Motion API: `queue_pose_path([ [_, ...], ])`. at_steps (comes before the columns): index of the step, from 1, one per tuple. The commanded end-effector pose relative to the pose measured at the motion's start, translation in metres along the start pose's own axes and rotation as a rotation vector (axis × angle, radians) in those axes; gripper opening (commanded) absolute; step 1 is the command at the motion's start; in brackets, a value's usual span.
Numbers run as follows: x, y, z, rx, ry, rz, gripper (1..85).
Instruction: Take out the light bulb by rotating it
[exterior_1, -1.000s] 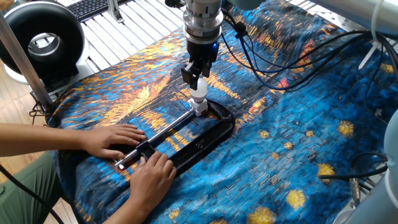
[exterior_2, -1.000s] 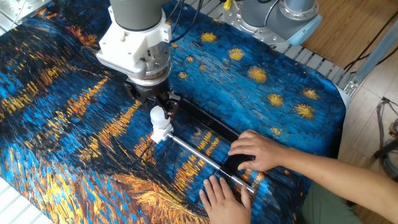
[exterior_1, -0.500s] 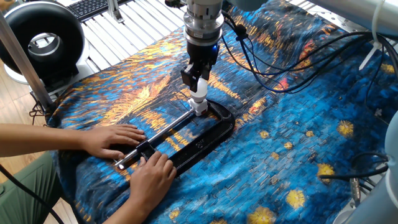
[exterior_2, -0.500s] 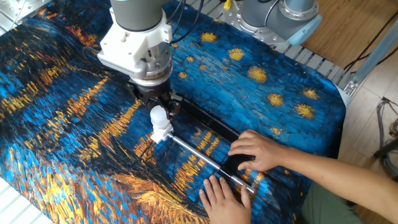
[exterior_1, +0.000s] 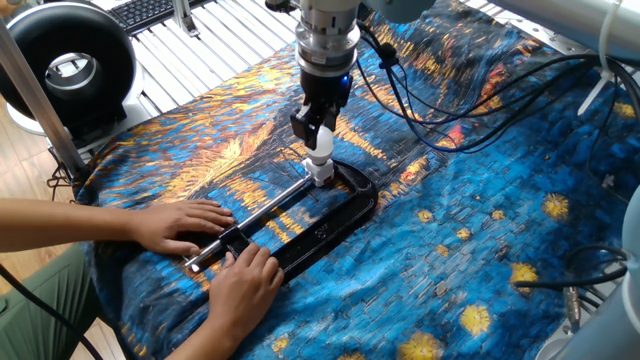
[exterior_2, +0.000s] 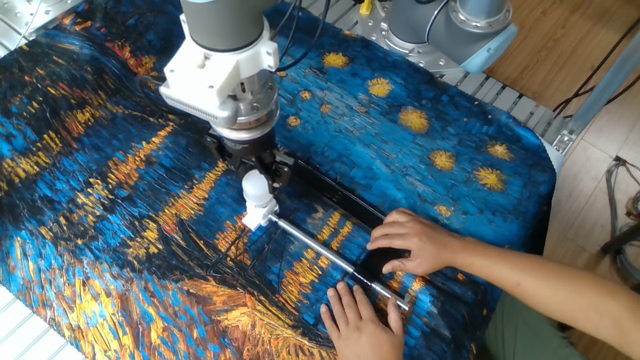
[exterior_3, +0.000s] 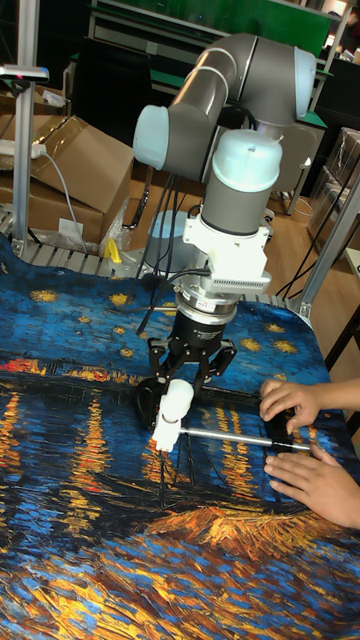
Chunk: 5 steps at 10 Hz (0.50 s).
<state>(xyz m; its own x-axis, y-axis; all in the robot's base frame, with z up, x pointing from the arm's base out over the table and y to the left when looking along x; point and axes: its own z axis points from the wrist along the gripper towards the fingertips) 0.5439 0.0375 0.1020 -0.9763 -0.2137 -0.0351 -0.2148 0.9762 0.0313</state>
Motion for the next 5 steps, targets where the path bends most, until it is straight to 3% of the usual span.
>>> queue_pose_path([
  [1,-0.0028,0.0007,0.0037,-0.009,-0.02,0.009,52.0],
  [5,-0.0046,-0.0018,0.0067,-0.003,-0.028,0.006,50.3],
])
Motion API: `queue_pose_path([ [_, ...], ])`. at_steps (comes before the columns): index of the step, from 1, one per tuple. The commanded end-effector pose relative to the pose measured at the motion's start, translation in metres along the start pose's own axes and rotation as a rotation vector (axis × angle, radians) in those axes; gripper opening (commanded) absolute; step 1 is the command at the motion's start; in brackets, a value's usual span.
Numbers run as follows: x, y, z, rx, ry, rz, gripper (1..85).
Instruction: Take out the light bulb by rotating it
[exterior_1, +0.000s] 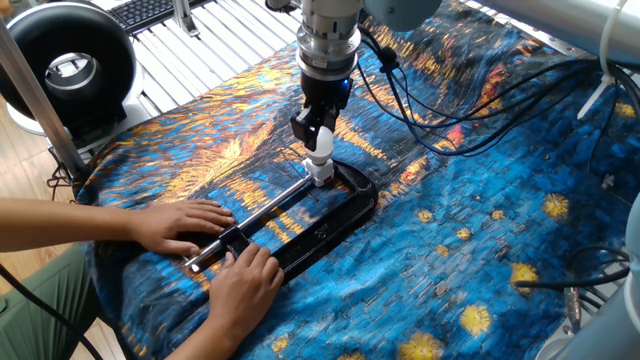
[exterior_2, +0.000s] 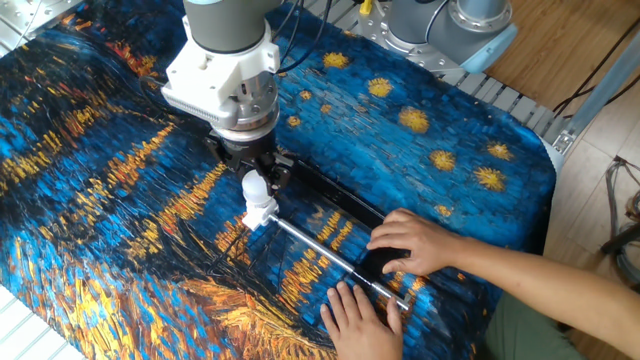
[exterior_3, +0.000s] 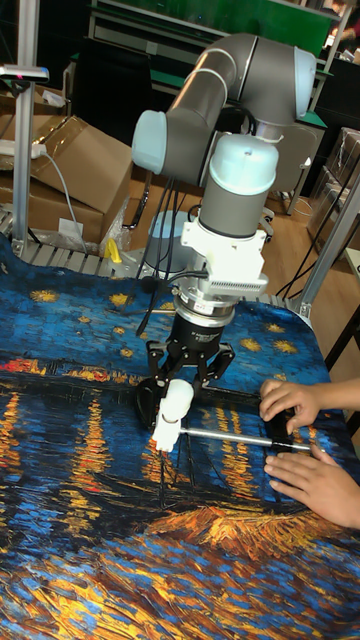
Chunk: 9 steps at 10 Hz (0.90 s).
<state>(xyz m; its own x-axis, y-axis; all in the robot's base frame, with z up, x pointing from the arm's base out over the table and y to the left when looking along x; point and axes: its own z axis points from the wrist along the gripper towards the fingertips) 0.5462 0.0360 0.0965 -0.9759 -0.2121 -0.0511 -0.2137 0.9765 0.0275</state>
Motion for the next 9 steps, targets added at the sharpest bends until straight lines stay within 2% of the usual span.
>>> queue_pose_path([
  [1,-0.002,0.0,0.002,-0.002,-0.01,0.01,45.7],
  [5,-0.003,-0.005,-0.001,0.023,-0.011,-0.025,29.3],
  [7,-0.007,-0.012,-0.003,0.059,-0.026,-0.128,20.3],
  [9,-0.019,-0.024,-0.003,0.124,-0.061,-0.238,14.3],
])
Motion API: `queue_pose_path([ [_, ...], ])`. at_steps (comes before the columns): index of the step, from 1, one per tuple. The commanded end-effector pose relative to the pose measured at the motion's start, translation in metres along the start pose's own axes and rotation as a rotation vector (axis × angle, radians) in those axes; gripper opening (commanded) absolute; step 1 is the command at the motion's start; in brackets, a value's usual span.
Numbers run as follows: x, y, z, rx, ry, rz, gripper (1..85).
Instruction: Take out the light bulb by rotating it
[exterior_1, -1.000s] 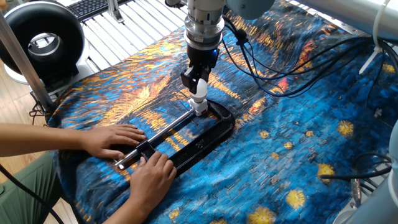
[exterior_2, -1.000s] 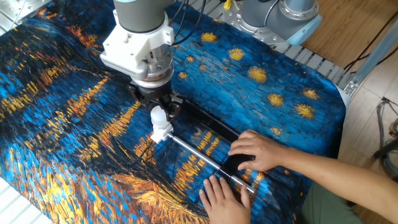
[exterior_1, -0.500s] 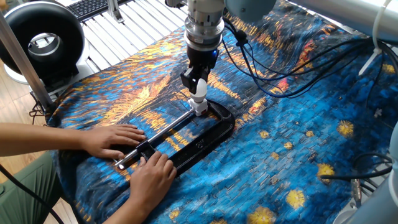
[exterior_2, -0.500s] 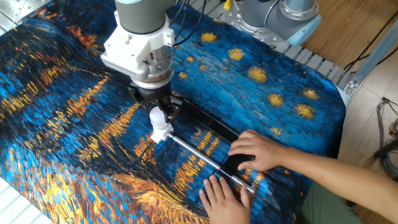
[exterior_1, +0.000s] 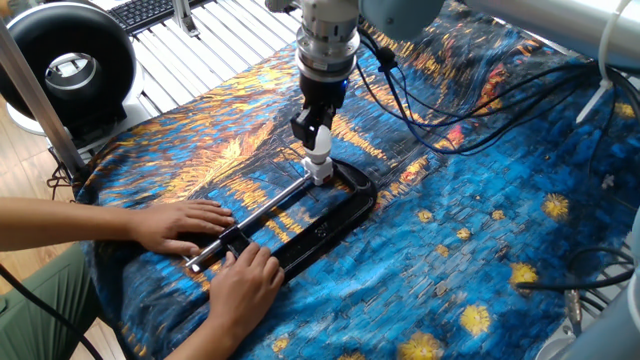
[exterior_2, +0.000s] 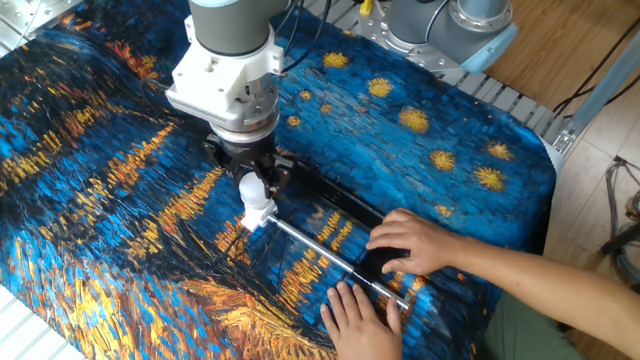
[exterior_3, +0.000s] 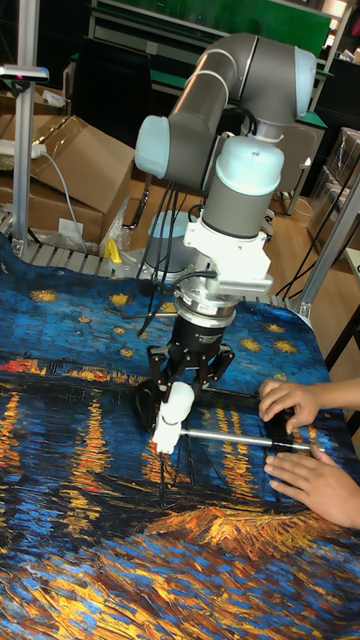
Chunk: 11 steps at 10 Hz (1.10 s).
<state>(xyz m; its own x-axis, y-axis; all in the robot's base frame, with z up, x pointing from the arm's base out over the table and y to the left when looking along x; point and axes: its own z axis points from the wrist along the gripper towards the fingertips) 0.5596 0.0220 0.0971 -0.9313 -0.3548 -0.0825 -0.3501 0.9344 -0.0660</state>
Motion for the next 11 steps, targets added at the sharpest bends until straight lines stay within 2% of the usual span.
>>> queue_pose_path([
  [1,-0.01,-0.009,0.0,0.054,-0.036,-0.125,13.0],
  [4,-0.02,-0.013,0.002,0.083,-0.075,-0.285,12.7],
  [7,-0.028,-0.018,0.002,0.126,-0.093,-0.413,10.0],
  [8,-0.033,-0.01,0.002,0.136,-0.113,-0.404,7.0],
  [9,-0.036,0.006,0.002,0.128,-0.132,-0.386,1.0],
  [10,-0.035,0.008,0.002,0.159,-0.126,-0.437,1.0],
  [11,-0.035,0.013,0.002,0.144,-0.13,-0.501,1.0],
])
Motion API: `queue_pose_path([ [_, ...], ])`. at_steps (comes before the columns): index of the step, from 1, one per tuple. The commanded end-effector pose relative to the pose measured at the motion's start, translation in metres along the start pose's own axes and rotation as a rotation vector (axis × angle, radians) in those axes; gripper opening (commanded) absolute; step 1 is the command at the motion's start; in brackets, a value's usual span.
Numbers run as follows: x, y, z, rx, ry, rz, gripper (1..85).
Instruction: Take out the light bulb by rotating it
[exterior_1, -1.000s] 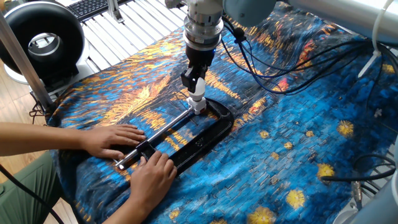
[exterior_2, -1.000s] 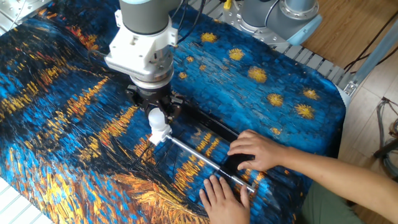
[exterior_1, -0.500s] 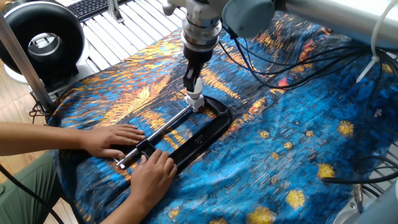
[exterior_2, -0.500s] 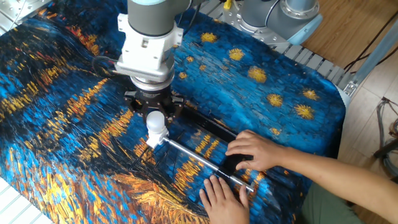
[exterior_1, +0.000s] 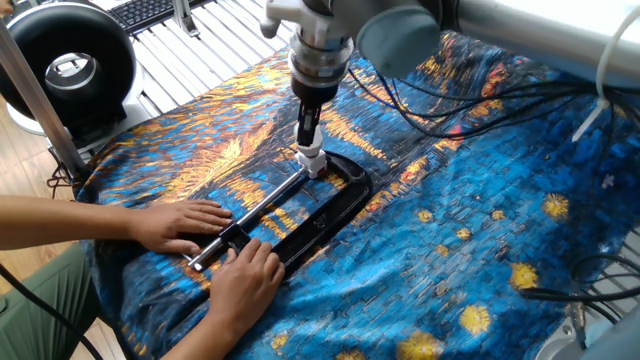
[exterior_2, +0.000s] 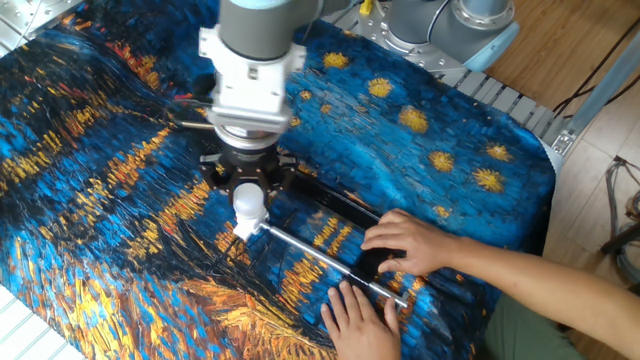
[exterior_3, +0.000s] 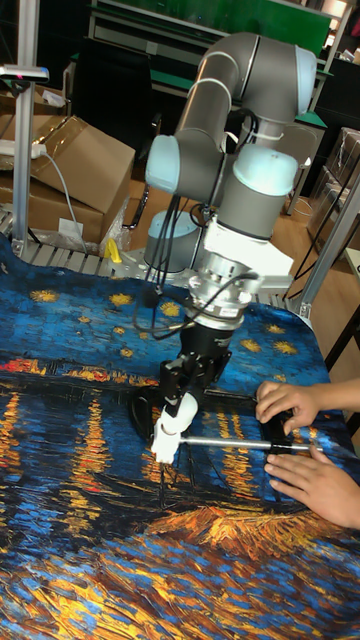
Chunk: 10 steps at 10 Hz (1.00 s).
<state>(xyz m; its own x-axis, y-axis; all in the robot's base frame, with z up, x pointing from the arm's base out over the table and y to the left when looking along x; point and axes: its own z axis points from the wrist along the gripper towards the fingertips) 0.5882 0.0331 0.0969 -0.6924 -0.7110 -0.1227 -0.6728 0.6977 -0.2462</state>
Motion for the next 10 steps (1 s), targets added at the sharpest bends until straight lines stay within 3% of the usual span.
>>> queue_pose_path([
  [1,-0.008,0.011,-0.003,-0.007,-0.035,-0.16,1.0],
  [4,0.0,0.004,-0.003,-0.037,-0.039,-0.247,1.0],
  [6,-0.006,0.001,0.003,-0.048,-0.078,-0.336,5.3],
  [7,-0.01,-0.003,0.004,-0.035,-0.089,-0.376,5.0],
  [9,-0.009,-0.014,0.001,0.004,-0.064,-0.473,8.7],
  [10,-0.012,-0.019,0.0,0.027,-0.063,-0.528,21.3],
])
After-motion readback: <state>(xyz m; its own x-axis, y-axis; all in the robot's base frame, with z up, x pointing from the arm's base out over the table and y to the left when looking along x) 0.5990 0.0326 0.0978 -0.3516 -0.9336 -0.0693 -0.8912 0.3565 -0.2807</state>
